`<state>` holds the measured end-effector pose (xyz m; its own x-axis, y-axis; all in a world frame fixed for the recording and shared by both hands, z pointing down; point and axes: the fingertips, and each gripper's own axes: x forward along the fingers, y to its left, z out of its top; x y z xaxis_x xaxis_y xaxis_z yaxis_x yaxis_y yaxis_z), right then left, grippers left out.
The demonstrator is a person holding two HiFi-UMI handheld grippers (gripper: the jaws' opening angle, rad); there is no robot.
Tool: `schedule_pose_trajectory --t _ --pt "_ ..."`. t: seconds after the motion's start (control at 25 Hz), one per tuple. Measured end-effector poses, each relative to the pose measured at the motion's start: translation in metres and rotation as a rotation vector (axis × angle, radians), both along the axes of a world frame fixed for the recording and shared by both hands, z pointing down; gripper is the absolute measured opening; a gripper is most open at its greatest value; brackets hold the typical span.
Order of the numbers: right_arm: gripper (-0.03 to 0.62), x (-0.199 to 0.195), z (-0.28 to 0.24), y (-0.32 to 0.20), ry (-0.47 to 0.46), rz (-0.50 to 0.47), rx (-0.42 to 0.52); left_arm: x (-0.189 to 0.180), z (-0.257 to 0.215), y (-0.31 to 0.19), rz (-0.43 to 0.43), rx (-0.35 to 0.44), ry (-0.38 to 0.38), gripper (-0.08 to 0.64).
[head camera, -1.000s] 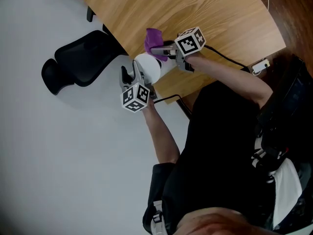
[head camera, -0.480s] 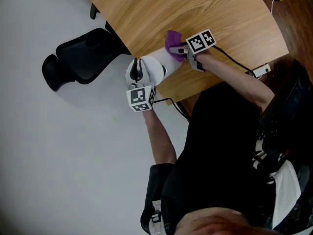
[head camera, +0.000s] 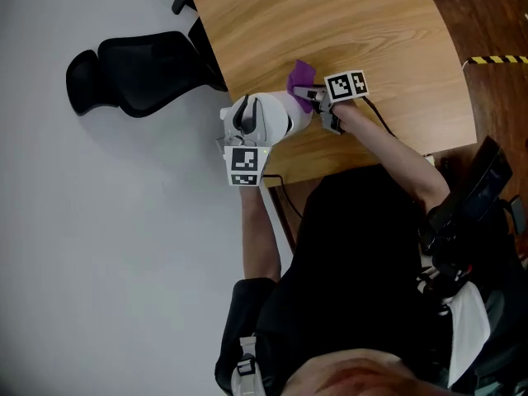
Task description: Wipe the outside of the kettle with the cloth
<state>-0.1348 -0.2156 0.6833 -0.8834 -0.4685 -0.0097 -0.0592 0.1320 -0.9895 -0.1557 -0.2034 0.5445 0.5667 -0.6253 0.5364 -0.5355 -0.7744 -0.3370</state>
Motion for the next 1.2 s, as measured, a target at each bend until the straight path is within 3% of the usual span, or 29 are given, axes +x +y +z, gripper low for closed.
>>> schedule_pose_trajectory --t 0.12,0.2,0.36,0.44,0.52,0.6,0.76,0.84,0.92,1.04,1.12,1.2 --pt "0.063 -0.001 0.049 0.005 0.120 -0.066 -0.068 0.003 -0.003 0.003 0.016 0.014 0.003 0.002" --pt "0.063 -0.005 0.030 -0.002 0.131 -0.091 -0.037 -0.002 -0.007 0.001 0.035 0.022 0.008 0.002" --pt "0.063 0.001 -0.121 -0.031 -0.073 -0.088 0.263 -0.001 -0.014 0.002 0.016 0.028 0.026 0.002" --pt "0.063 -0.007 -0.164 -0.029 -0.093 -0.151 0.370 0.005 -0.022 0.009 0.019 0.039 0.029 0.002" --pt "0.064 -0.021 -0.155 -0.025 -0.055 -0.228 0.341 0.009 -0.034 0.018 0.035 0.044 0.031 0.002" --pt "0.063 -0.033 -0.115 -0.031 0.004 -0.275 0.238 0.009 -0.051 0.017 0.050 0.043 0.036 0.002" --pt "0.063 -0.041 -0.021 -0.032 0.217 -0.345 0.072 0.002 -0.089 0.013 0.050 0.049 0.079 0.002" --pt "0.065 -0.035 0.011 -0.034 0.314 -0.368 0.036 -0.007 -0.097 0.009 0.035 0.066 0.144 0.002" --pt "0.064 -0.041 0.039 -0.040 0.388 -0.374 0.022 -0.034 -0.085 0.002 0.006 0.085 0.256 0.002" --pt "0.066 -0.078 0.068 -0.040 0.482 -0.357 0.052 -0.132 -0.070 -0.011 -0.110 0.153 0.501 0.002" --pt "0.067 -0.078 0.052 -0.030 0.476 -0.314 0.093 -0.208 -0.072 -0.017 -0.231 0.206 0.673 0.002" --pt "0.067 -0.068 0.005 -0.019 0.372 -0.251 0.188 -0.262 -0.066 -0.026 -0.251 0.173 0.787 0.002"
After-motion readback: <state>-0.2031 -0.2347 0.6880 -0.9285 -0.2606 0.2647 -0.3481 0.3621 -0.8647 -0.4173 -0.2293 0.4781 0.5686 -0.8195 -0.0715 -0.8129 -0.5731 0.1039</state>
